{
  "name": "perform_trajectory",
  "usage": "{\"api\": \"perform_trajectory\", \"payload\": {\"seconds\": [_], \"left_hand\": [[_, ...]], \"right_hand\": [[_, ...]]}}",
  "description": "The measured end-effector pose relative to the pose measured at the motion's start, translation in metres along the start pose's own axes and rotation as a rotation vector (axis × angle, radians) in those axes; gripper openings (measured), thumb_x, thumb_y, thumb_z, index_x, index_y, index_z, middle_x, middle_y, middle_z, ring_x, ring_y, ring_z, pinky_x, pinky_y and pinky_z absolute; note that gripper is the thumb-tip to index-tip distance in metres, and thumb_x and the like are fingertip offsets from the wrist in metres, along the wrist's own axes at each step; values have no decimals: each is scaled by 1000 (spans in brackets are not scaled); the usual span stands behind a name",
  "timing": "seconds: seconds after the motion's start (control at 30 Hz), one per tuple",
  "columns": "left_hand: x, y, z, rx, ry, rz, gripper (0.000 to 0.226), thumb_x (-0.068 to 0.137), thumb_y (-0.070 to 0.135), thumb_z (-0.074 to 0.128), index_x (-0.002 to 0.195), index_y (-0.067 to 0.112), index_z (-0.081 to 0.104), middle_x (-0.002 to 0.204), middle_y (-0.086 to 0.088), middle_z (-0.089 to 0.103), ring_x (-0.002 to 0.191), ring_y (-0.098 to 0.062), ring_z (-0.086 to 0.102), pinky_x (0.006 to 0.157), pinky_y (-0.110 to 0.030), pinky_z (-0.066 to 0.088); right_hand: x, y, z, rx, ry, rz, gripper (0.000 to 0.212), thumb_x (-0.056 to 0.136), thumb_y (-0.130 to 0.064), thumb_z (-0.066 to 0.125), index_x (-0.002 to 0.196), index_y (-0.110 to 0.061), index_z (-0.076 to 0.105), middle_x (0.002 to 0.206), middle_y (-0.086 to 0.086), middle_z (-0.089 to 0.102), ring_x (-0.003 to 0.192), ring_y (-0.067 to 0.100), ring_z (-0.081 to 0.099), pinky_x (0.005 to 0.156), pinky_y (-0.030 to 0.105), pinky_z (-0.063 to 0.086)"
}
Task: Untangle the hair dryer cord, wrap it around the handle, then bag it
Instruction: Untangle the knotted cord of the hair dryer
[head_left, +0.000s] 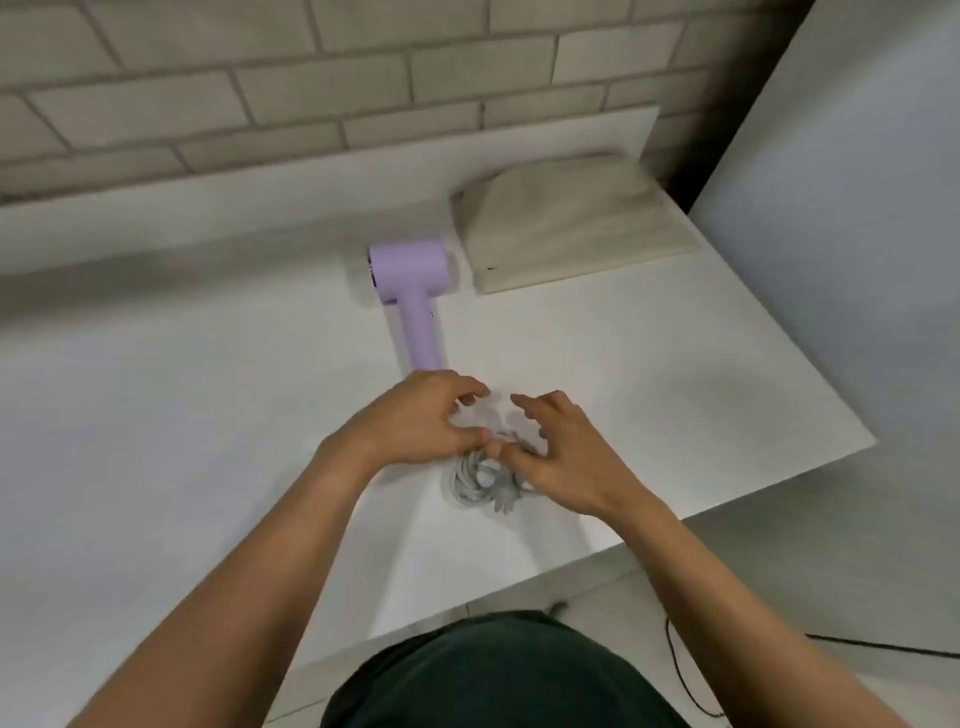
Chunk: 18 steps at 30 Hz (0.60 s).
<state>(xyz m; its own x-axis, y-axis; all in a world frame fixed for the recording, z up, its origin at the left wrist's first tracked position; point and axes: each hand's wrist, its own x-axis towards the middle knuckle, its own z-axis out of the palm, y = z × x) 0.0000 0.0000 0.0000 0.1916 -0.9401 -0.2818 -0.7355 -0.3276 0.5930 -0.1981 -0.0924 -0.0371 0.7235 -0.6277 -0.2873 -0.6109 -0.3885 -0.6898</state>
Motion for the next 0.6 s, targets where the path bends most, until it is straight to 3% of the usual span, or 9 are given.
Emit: {"api": "perform_trajectory", "payload": {"seconds": [0.1,0.17,0.23,0.33,0.43,0.5,0.57,0.6], "left_hand": [[-2,-4,17,189,-133,97,51,88,46,69,136,33,59,119,7,60,112,-14,57,91,-31,48],[0,-6,28,214,-173,115,39,86,44,68,124,35,62,107,9,57,104,-15,58,84,-33,50],[4,-10,30,207,-173,135,30,87,43,66,115,33,62,98,10,54,96,-16,60,78,-35,51],[10,-9,30,171,-127,141,9,92,39,62,85,40,56,81,14,56,82,-16,61,65,-32,47],[18,-2,32,106,-65,151,35,94,30,61,67,42,42,66,16,52,73,-17,57,62,-34,47],[25,3,34,73,-66,142,24,92,31,61,72,38,50,70,13,59,75,-20,61,66,-37,52],[33,8,36,3,-58,136,3,91,38,61,93,35,61,82,11,68,80,-19,66,72,-42,56],[38,13,37,-35,-37,132,12,92,40,61,104,36,62,87,12,70,83,-17,67,74,-43,57]], "right_hand": [[5,0,8,-102,-110,44,90,82,-68,70,156,-30,35,136,-11,44,130,12,41,108,32,42],[7,0,10,-56,-150,45,71,83,-59,75,144,-34,50,119,-17,55,119,9,52,92,18,43],[8,-2,13,10,-117,62,59,83,-46,79,137,-34,57,113,-16,61,109,9,59,81,9,40],[7,-1,14,104,37,109,62,86,-29,75,145,-25,53,126,-8,63,107,9,61,80,4,39],[3,2,13,162,141,136,61,90,-34,73,147,-27,51,131,-8,61,112,9,61,83,7,40],[-2,8,3,236,100,160,74,85,-43,80,150,-32,46,133,-12,58,116,7,60,88,12,43],[-5,16,-10,281,5,145,92,78,-43,88,154,-36,38,138,-16,56,119,1,60,94,15,48],[-6,21,-16,270,-31,124,98,75,-41,91,155,-36,35,140,-17,56,120,-2,60,97,15,49]]}}
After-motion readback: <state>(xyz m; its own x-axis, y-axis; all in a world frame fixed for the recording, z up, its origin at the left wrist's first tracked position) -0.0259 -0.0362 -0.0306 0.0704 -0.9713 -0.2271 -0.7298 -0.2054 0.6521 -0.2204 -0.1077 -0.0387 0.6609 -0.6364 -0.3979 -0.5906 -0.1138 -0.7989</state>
